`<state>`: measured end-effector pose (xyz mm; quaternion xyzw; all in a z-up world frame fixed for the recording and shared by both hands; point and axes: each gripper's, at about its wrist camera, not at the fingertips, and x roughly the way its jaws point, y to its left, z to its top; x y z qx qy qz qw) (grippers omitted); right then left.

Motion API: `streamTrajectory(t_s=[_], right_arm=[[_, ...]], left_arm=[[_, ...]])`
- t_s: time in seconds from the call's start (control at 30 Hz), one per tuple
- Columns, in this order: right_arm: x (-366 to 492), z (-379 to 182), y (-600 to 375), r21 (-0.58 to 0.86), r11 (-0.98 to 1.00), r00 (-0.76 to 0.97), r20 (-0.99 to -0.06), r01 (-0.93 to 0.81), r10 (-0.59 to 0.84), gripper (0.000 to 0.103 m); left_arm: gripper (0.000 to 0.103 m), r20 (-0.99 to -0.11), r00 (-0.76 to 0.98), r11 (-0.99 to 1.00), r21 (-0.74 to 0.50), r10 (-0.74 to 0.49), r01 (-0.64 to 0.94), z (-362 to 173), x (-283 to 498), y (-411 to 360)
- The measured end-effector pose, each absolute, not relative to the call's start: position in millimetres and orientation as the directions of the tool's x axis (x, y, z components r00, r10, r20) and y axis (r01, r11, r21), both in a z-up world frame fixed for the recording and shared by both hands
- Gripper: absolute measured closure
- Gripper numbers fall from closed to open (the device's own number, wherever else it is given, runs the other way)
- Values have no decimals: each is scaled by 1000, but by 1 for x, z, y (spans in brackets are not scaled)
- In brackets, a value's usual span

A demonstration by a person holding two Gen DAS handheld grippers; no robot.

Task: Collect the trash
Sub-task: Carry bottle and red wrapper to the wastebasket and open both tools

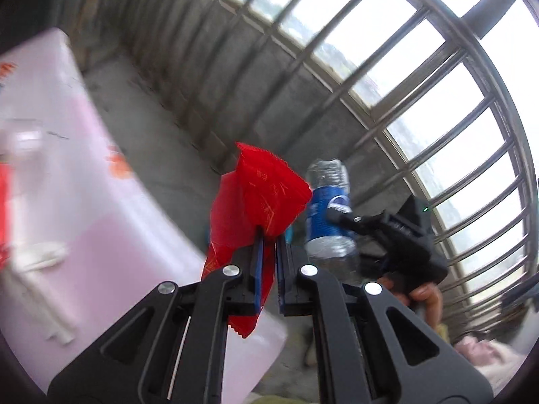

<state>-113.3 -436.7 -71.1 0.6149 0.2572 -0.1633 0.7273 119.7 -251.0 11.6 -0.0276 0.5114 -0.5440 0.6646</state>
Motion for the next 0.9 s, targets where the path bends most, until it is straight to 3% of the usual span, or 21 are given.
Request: streamTrajectory(t_s=[0.17,0.33,0.37,0.43,0.47,0.63,0.9], right_arm=[[-119,-128,-483,804,43,801,-594,592,75,44],[-122,-184,-542,788,-130,798,-600,602,59,42],[-122,-194,-553,783,-155,797,-601,602,58,37],[-128,-214,-576,752,-205,771,-636,627,26,25],[-132,-221,-585,726,-217,744,-668,652,2,25],[-152,-235,-592,696,-259,701,-708,670,-90,25],[-145,-213,-563,689,-142,673,-725,711,-148,25]], left_arm=[[98,-731,-266,377,-585,-628,719,-32,113,-367],[96,-739,-394,366,-634,-547,681,-85,111,-458],[91,-735,-410,353,-640,-540,682,-91,111,-472],[48,-758,-395,348,-610,-519,712,-105,109,-502],[46,-774,-350,365,-579,-528,729,-106,110,-511],[41,-725,-335,363,-622,-602,693,-99,118,-509],[41,-665,-298,295,-627,-685,721,-62,127,-474]])
